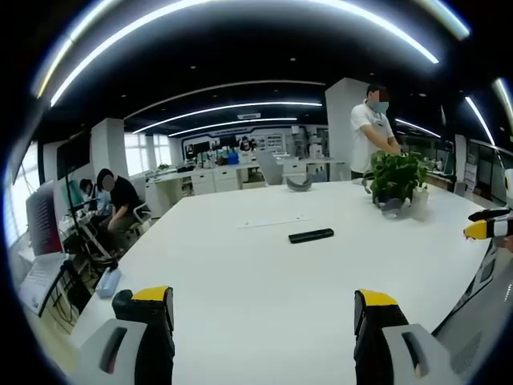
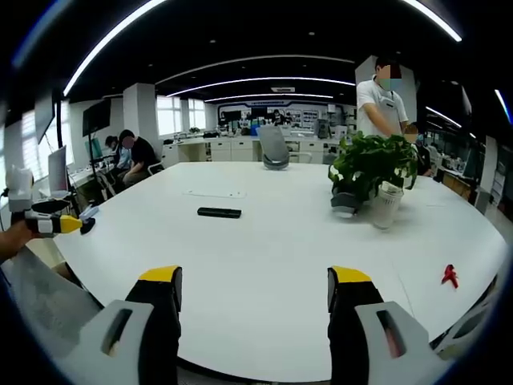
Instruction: Press the specified remote control buttons in sequence, fully releasing each button before pressing the next.
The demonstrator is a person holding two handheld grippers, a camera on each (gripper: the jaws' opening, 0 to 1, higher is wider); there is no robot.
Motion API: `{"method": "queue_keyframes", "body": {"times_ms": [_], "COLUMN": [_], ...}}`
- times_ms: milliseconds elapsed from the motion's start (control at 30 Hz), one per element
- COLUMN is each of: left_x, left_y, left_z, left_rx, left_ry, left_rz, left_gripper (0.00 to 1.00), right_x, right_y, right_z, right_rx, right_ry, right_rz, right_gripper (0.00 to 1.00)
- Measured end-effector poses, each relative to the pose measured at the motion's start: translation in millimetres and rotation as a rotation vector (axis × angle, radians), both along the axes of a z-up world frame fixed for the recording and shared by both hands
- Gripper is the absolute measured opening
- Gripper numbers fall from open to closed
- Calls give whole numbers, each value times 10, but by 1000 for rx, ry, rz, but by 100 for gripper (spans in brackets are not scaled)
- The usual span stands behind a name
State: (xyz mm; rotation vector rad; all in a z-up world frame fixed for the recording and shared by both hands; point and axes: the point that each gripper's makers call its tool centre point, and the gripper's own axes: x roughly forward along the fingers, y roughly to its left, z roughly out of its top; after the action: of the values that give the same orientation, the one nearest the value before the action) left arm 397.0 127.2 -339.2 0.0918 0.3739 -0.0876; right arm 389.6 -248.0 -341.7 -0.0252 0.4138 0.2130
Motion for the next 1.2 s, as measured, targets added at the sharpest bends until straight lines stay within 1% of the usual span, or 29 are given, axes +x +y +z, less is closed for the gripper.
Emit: {"method": "queue_keyframes", "body": {"times_ms": [333, 467, 633, 700, 833, 1000, 1200], "left_x": [-5, -7, -9, -9, -6, -6, -7], "left_y": [11, -9, -33, -45, -44, -46, -41], "left_z": [-5, -24, -46, -55, -52, -77, -90], "left_rx": [8, 5, 17, 10, 6, 15, -7], "left_ry": [4, 14, 26, 32, 32, 45, 55], "left_rz": [4, -5, -15, -21, -20, -21, -17], "left_gripper": [97, 97, 97, 97, 96, 96, 95], "right_x": [-1, -2, -3, -2, -1, -3, -5], "right_y": [-9, -7, -8, -17, -12, -3, 13], "right_z": [-13, -18, -29, -27, -51, -55, -76], "right_rx": [0, -1, -1, -1, -4, -7, -10], "right_ry": [8, 11, 17, 16, 26, 29, 38], "right_rz": [-4, -3, -2, -6, -2, 4, 15], "right_gripper": [76, 76, 76, 76, 75, 75, 74]}}
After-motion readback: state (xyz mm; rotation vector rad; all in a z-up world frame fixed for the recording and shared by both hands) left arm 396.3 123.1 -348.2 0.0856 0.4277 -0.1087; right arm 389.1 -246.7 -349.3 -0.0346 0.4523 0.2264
